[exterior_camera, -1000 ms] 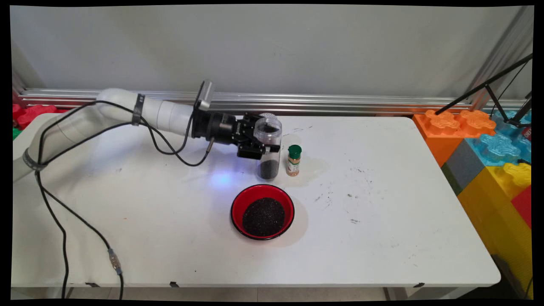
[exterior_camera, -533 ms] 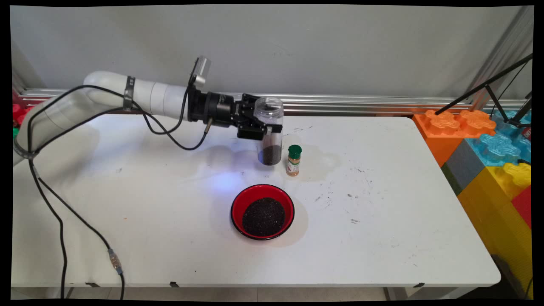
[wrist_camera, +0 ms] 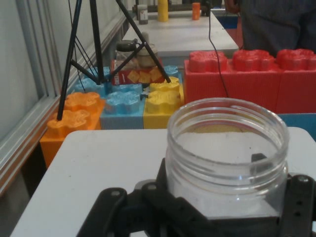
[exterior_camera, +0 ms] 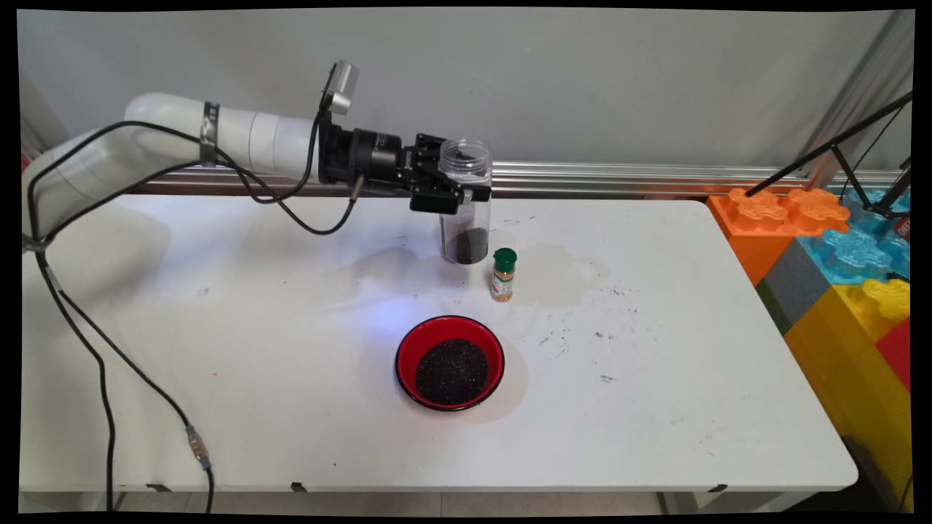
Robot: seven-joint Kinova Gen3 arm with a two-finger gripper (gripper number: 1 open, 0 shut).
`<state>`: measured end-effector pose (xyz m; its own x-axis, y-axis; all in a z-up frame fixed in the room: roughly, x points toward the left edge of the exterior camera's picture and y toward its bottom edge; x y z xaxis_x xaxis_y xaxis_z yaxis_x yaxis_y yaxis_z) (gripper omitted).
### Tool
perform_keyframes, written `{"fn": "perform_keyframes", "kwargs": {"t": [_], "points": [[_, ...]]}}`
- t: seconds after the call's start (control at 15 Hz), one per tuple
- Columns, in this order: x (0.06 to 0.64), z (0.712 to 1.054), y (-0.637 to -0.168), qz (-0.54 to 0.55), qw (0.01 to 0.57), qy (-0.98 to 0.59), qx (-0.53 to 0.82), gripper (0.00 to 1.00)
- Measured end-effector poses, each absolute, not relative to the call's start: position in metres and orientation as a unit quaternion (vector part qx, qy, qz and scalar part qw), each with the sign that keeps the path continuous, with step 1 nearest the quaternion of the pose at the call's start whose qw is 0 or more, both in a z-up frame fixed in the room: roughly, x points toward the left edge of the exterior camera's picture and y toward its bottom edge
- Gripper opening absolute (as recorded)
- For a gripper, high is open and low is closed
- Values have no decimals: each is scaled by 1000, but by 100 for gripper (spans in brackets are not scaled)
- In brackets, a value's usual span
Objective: Pour the black seasoning powder in the red bowl
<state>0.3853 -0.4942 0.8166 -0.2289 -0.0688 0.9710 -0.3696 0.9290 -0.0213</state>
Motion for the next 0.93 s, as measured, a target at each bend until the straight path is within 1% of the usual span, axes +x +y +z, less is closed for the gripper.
{"fn": "perform_keyframes", "kwargs": {"t": [0.33, 0.93], "points": [[376, 839, -486, 132, 597, -783, 116, 0], [350, 863, -463, 156, 575, -801, 58, 0]]}}
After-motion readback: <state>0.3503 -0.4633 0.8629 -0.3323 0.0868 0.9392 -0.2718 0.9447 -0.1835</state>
